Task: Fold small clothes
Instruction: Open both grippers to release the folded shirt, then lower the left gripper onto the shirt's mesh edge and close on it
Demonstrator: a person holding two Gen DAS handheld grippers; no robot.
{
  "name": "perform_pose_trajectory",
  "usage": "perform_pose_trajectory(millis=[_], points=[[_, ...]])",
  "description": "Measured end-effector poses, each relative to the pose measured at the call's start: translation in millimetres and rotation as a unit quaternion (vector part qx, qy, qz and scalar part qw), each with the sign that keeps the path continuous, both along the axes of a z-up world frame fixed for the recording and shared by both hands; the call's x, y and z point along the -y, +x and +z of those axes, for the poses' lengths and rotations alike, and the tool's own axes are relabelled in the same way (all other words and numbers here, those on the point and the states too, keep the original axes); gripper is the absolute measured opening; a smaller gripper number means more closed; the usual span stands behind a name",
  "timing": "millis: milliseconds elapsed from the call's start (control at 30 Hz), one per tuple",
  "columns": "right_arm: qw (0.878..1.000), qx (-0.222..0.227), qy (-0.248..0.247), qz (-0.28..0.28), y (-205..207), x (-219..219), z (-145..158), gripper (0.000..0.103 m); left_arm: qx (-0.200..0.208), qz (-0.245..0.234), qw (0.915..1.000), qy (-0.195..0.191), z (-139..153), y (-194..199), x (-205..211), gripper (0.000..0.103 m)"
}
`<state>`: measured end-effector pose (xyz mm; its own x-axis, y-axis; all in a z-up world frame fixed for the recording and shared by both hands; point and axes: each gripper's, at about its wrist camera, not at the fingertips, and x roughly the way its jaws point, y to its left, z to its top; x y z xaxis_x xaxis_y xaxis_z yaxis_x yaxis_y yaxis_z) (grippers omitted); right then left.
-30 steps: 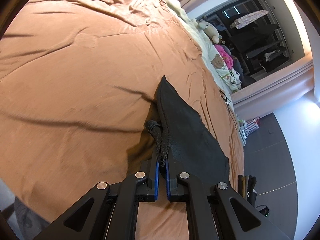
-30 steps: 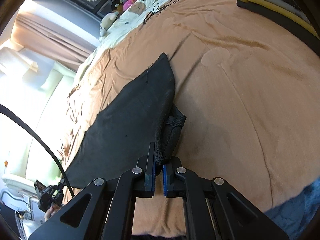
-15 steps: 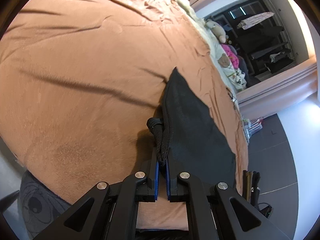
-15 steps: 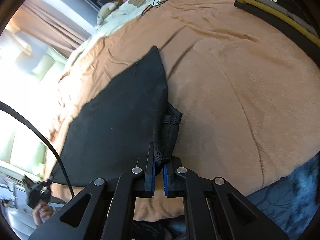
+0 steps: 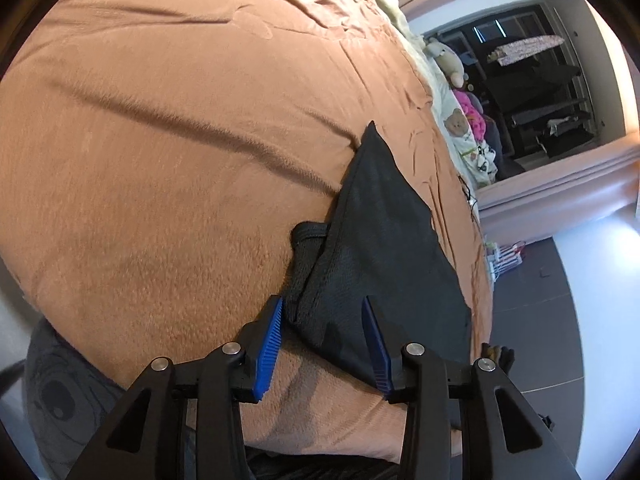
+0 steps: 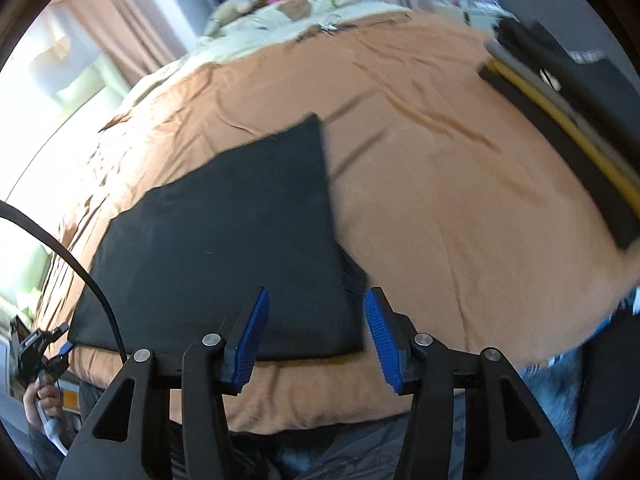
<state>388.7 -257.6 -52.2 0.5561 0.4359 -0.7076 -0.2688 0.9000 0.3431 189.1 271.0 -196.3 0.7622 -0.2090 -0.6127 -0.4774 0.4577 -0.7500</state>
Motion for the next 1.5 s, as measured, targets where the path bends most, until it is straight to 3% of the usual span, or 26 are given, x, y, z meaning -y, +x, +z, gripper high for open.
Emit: perform_pose_trajectory(millis=[200,367,733,867,1067,1500], points=[[0.997,0.023,-0.01,0.079,-13.1,-56.3,11.3,0.048,0.013,0.005,0.9998,-0.011,-5.8,-4.5,1.3,0.041],[0.992,0.021,-0.014,0.123,-15.8,-94.9,8.0,0.038,0.013,0.011,0.9998,-0.002,-5.7,-5.7,-0.1,0.038],[0.978,-0.016,-0.026,0.205,10.7,-167.6,-15.2,0.031,0.004,0.013,0.9999,0.0,-3.5,-4.5,-2.2,0.036],[0.972,-0.03,-0.032,0.232,32.5,-195.6,-27.6,0.024,0.001,0.016,0.9999,-0.002,-3.8,-3.1,-3.3,0.036],[0.969,-0.044,-0.056,0.239,60.4,-234.8,-38.7,0.021,0.0,0.021,0.9997,-0.009,-4.0,-2.6,-2.1,0.036],[0.979,-0.06,-0.065,0.184,125.3,-280.7,-39.2,0.021,-0.011,0.05,0.9983,-0.028,-5.7,-8.6,1.8,0.036]])
